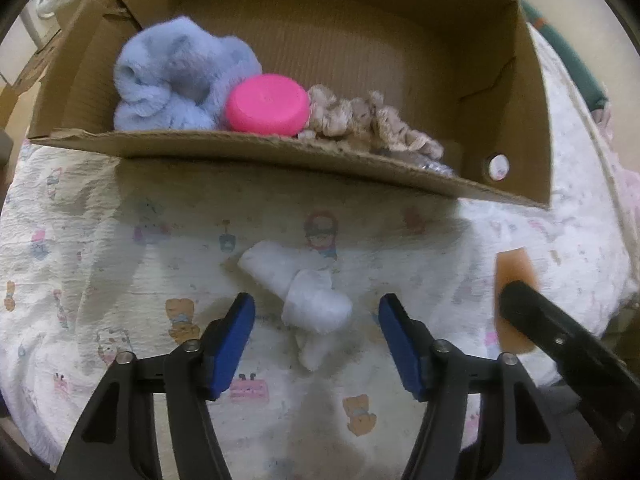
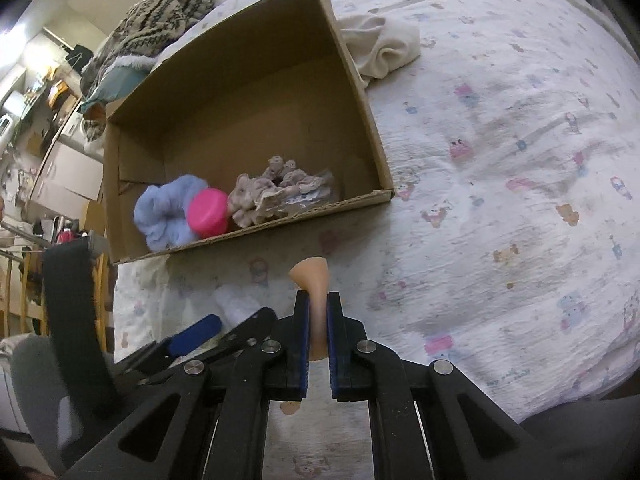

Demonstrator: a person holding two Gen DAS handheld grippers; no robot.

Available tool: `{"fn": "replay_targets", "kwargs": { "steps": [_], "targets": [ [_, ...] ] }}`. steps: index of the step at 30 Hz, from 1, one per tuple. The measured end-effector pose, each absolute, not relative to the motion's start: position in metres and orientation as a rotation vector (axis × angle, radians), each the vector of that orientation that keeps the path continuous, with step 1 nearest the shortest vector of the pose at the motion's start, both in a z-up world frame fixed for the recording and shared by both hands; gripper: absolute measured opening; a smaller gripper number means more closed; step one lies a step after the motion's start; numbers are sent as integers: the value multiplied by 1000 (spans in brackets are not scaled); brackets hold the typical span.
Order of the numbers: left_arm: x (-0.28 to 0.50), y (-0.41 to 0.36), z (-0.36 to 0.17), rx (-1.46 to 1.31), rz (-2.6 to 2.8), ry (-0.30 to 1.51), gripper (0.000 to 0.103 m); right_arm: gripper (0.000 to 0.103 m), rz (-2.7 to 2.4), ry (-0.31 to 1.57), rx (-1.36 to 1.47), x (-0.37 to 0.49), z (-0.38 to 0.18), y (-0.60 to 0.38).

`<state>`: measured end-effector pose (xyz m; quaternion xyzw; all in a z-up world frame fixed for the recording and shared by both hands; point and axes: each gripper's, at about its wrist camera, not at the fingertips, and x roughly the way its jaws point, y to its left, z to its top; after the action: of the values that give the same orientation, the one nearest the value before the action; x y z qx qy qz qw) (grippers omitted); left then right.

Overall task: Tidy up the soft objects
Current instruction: 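Grasp the white rolled sock with the left tool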

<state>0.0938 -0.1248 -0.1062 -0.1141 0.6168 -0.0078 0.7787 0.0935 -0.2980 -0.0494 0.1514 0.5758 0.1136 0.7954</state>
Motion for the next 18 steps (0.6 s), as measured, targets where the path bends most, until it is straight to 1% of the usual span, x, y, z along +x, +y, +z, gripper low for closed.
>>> {"fn": "replay_targets", "kwargs": {
  "steps": [1, 2, 3, 7, 11, 18],
  "targets": [
    [94, -125, -109, -242, -12, 1341, 48, 9, 248, 1237, 324, 95, -51, -294],
    [96, -127, -113, -241, -19, 1355, 31, 9, 252, 1237, 323, 95, -52, -293],
    [96, -128, -115, -239, -35, 1367, 24, 9, 258, 1236, 326, 96, -51, -293],
    [95, -125, -112, -173, -6, 1331, 23, 9, 279, 1241, 330, 97, -50, -291],
    [93, -117, -111, -150, 3, 1338, 23, 9, 293, 1247, 322, 96, -52, -286],
    [83, -81, -102, -101, 28, 1313, 23, 9, 312, 1250, 286, 96, -52, -276]
  ]
}}
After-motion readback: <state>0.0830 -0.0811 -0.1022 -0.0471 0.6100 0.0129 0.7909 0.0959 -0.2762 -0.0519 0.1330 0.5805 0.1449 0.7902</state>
